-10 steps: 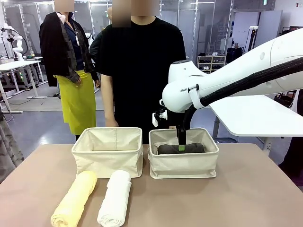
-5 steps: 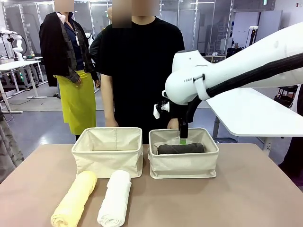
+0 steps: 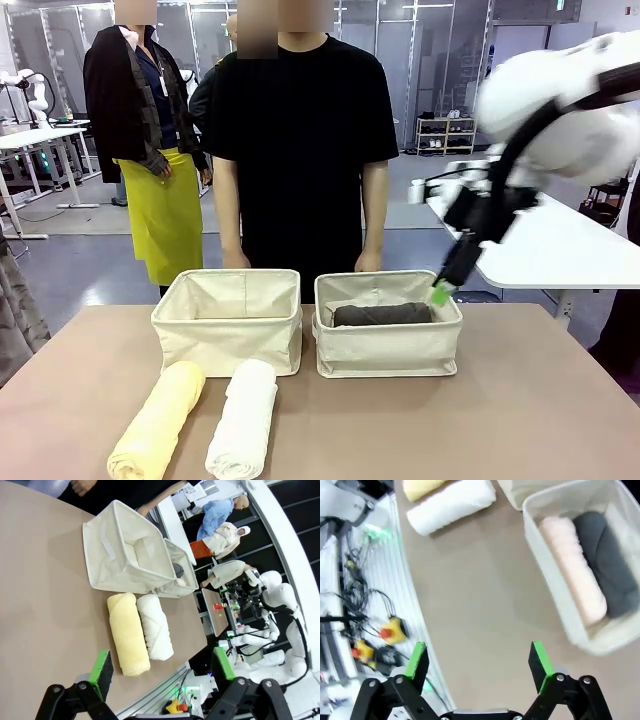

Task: Divide the towels into two baskets.
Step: Pick up one hotel-folded towel from the bottom of the table and place it in the Fabric basket indicated by the person.

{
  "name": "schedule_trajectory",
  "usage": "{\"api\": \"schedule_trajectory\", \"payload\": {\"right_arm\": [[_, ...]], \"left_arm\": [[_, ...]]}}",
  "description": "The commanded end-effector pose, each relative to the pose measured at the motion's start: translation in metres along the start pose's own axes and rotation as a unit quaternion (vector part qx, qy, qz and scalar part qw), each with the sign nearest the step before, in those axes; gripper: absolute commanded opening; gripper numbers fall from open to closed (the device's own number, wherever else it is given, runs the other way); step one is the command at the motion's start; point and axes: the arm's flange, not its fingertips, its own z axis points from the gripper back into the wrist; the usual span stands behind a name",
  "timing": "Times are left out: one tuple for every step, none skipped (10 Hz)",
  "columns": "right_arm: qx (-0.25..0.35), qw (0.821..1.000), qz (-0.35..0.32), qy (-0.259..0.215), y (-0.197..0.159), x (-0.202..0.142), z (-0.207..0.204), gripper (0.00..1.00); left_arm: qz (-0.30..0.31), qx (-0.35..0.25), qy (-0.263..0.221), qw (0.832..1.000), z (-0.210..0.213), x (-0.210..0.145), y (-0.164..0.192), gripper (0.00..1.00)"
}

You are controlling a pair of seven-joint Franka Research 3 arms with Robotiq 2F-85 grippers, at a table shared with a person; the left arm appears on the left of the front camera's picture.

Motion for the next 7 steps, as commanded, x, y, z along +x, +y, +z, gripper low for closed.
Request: {"api": "schedule_trajectory", "payload": {"right_arm": [[0.016, 0.992, -0.100, -0.074, -0.010, -0.074, 0.021, 1.00], [0.063, 0.978, -0.160, -0.121, -0.012, -0.125, 0.040, 1.00], [0.055, 0.958, -0.229, -0.164, -0.014, -0.178, 0.059, 1.00], [0.095, 0.931, -0.256, -0.240, -0.013, -0.230, 0.072, 1.00], [0.118, 0.903, -0.281, -0.303, -0.009, -0.279, 0.080, 1.00], [0.146, 0.878, -0.294, -0.349, -0.005, -0.324, 0.081, 1.00], [0.153, 0.864, -0.305, -0.369, -0.002, -0.357, 0.080, 1.00]], "left_arm": [[-0.008, -0.012, -0.006, 1.000, 0.002, 0.001, -0.001, 1.00], [-0.008, -0.012, -0.006, 1.000, 0.002, 0.001, -0.001, 1.00], [-0.008, -0.012, -0.006, 1.000, 0.002, 0.001, -0.001, 1.00], [-0.008, -0.012, -0.006, 1.000, 0.002, 0.001, -0.001, 1.00], [-0.008, -0.012, -0.006, 1.000, 0.002, 0.001, -0.001, 1.00], [-0.008, -0.012, -0.006, 1.000, 0.002, 0.001, -0.001, 1.00], [-0.008, -0.012, -0.006, 1.000, 0.002, 0.001, -0.001, 1.00]]}}
